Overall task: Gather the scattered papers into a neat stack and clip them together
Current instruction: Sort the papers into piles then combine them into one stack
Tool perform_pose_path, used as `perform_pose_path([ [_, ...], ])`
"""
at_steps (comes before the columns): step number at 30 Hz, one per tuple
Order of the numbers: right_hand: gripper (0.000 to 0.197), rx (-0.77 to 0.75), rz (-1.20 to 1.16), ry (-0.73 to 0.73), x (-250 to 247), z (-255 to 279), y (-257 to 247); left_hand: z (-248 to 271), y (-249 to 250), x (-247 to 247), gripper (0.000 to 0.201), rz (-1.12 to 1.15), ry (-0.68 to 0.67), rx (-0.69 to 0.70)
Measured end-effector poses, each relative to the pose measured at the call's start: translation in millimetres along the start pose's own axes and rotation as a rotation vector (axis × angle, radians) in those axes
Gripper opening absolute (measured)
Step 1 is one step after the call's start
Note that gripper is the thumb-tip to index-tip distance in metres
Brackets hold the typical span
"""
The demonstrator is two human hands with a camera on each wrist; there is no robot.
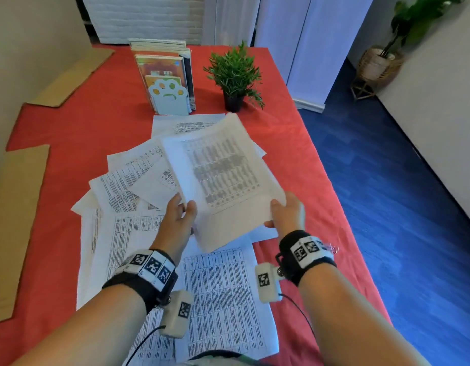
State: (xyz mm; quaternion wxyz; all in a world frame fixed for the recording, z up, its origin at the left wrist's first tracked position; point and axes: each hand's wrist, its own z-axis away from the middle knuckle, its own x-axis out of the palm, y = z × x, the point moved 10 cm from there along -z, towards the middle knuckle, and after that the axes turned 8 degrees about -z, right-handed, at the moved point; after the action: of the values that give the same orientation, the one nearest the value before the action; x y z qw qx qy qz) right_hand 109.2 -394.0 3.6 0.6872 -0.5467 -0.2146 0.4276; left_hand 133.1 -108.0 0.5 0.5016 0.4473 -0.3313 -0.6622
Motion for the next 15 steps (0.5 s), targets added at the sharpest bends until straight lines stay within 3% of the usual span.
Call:
perform_pose_path([
  [3,0.015,0.047,0.021,0.183,-59,-36,12,-4,-18,8,0.054,-0.267,-0.055,-0.008],
  [6,0.04,0.092,0.205,0.302,-113,-81,37,-7,-56,-5,0.068,-0.722,-0.013,-0.061],
  [8,0.044,0.133,0.295,0.342,-145,-125,77,-6,-86,-16,0.083,-0.942,-0.025,-0.151],
  [11,0.035,0.183,0.367,0.343,-165,-156,101,2,-115,-20,0.104,-1.055,-0.1,-0.252],
  [13,0.024,0.19,0.462,0.308,-156,-136,71,8,-122,-19,0.111,-1.122,-0.119,-0.257],
  [15,0.029,0.191,0.487,0.308,-148,-120,52,11,-122,-20,0.111,-1.142,-0.103,-0.243],
])
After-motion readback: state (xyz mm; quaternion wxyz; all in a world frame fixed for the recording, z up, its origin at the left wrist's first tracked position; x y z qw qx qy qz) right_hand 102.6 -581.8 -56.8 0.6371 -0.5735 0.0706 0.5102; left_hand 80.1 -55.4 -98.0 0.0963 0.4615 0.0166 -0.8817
